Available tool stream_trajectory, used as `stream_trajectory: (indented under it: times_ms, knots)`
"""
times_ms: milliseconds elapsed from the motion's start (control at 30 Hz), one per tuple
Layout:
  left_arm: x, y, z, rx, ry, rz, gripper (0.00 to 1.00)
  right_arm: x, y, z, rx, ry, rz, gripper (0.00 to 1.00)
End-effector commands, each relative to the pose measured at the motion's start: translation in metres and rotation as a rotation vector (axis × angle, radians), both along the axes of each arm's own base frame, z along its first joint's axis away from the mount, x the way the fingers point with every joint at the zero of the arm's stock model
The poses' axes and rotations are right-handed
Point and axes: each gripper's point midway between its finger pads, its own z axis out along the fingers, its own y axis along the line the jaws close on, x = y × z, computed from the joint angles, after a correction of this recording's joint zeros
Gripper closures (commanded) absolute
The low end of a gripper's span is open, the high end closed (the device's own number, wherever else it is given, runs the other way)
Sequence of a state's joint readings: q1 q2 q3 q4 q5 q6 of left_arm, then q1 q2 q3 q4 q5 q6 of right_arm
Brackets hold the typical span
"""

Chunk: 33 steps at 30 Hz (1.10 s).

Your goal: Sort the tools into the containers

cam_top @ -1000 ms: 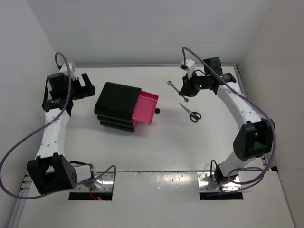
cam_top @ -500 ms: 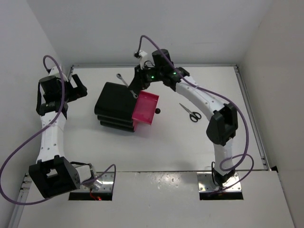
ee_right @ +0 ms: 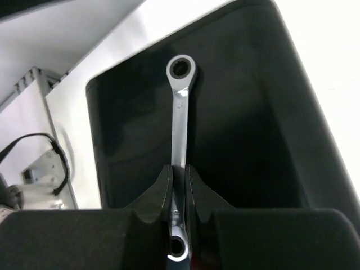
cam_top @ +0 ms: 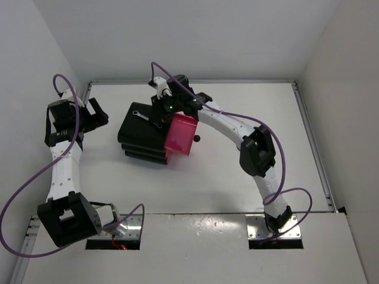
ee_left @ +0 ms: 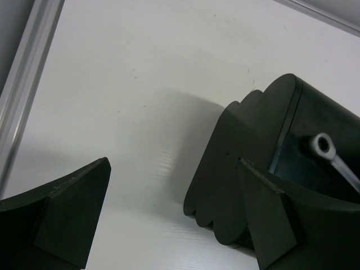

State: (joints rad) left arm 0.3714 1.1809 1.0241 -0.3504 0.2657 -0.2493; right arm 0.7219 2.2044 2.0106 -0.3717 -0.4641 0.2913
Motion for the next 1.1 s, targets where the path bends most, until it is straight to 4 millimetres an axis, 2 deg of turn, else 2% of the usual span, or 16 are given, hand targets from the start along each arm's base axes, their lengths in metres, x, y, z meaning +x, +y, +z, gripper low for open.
stream_trajectory:
  times_ms: [0, 167, 333, 367, 467, 500, 533, 600, 667, 700, 800, 867, 900, 967, 1033, 1067]
  knots:
    - [0.000, 0.002, 0.000, -0.026, -0.012, 0.006, 0.00, 0.010, 0.012, 0.014, 0.009, -0.087, -0.013, 1.00]
    - [-0.003, 0.005, -0.005, -0.030, -0.005, 0.004, 0.00, 0.016, 0.011, -0.007, -0.025, -0.074, -0.037, 1.00]
    - [-0.002, 0.004, -0.015, -0.045, 0.018, -0.003, 0.00, 0.015, 0.009, -0.013, -0.043, -0.065, -0.046, 0.99]
    - [-0.002, 0.004, -0.015, -0.045, 0.018, -0.003, 0.00, 0.014, 0.008, -0.014, -0.049, -0.058, -0.046, 0.90]
    - [-0.002, 0.004, -0.015, -0.045, 0.018, -0.003, 0.00, 0.014, 0.004, -0.008, -0.052, -0.077, -0.051, 0.79]
    - [-0.002, 0.002, -0.015, -0.049, 0.017, -0.011, 0.00, 0.013, 0.003, -0.006, -0.051, -0.078, -0.051, 0.68]
    - [-0.002, 0.002, -0.015, -0.050, 0.017, -0.011, 0.00, 0.013, 0.003, -0.006, -0.051, -0.078, -0.051, 0.64]
    - [-0.003, 0.002, -0.018, -0.053, 0.025, -0.011, 0.00, 0.010, 0.000, 0.011, -0.036, -0.104, -0.048, 0.48]
    - [-0.003, 0.002, -0.018, -0.053, 0.025, -0.011, 0.00, 0.004, 0.003, 0.019, -0.020, -0.131, -0.034, 0.42]
    - [-0.003, 0.000, -0.018, -0.057, 0.023, -0.019, 0.00, -0.003, 0.003, 0.038, 0.003, -0.167, -0.021, 0.39]
    - [-0.008, 0.002, -0.012, -0.046, -0.004, -0.010, 0.00, 0.003, -0.005, 0.082, 0.053, -0.283, -0.065, 0.37]
    - [-0.010, 0.001, -0.011, -0.041, -0.013, -0.011, 0.00, 0.011, -0.012, 0.120, 0.068, -0.400, -0.098, 0.35]
    - [-0.010, -0.001, -0.010, -0.045, -0.015, -0.019, 0.00, 0.016, -0.022, 0.129, 0.057, -0.410, -0.109, 0.35]
    - [-0.010, -0.003, -0.007, -0.046, -0.025, -0.027, 0.00, 0.034, -0.059, 0.165, 0.058, -0.487, -0.180, 0.35]
    - [-0.012, -0.003, 0.000, -0.037, -0.043, -0.028, 0.00, 0.043, -0.092, 0.164, 0.012, -0.492, -0.217, 0.35]
    - [-0.012, -0.003, 0.000, -0.037, -0.043, -0.028, 0.00, 0.057, -0.127, 0.157, -0.034, -0.478, -0.259, 0.35]
